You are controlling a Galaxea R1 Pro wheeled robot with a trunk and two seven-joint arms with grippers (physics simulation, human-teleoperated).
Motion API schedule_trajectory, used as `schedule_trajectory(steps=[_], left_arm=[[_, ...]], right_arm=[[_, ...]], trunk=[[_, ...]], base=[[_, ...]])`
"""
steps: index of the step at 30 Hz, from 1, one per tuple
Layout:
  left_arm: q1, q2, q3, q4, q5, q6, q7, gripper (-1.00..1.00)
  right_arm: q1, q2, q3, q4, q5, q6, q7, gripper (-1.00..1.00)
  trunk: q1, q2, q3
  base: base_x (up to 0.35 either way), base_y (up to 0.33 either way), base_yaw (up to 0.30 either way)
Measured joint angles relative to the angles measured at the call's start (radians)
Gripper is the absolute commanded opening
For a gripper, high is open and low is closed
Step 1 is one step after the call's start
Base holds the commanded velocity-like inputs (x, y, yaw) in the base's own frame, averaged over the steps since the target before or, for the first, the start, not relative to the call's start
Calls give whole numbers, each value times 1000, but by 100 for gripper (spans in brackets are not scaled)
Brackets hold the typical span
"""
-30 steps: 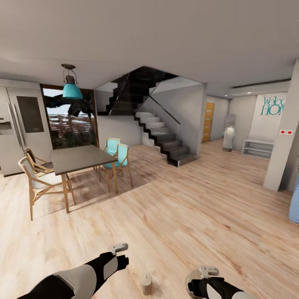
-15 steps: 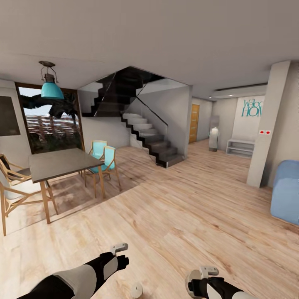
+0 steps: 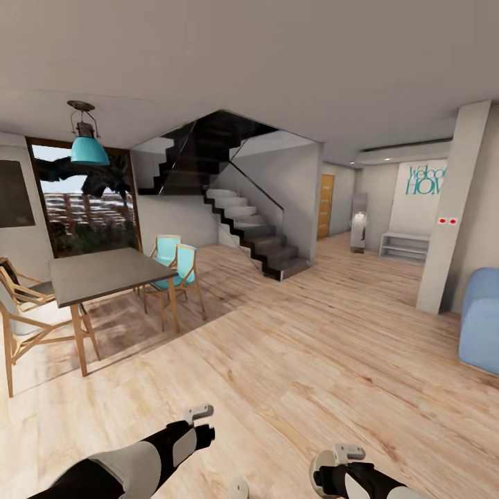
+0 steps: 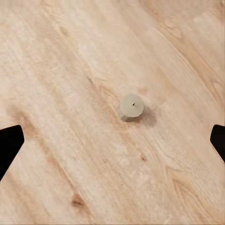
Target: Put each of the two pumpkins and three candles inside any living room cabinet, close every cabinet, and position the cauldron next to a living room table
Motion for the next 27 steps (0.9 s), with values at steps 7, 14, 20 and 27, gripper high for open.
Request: schedule_trajectory(steps=[7,14,20,27], left_arm=[[1,-12,-3,-1,-2,-59,-1,100],[-1,-21,-8,-32,-12,34,-4,100],[-2,-23,-10,-172,-104,189,-4,100],[-2,-22,-10,-186,-154,198,-46,100]], right_arm=[[0,0,0,-1,-4,0,3,-100],[0,-4,-6,-29,-7,2,4,-100],[-1,-17,-11,-300,-17,171,-2,-100],[-13,-67,-133,-546,-12,453,-8,-100]], trunk=[[0,0,0],[0,0,0],[0,0,0],[0,0,0]], base=[[2,1,0],[0,0,0],[0,0,0],[0,0,0]])
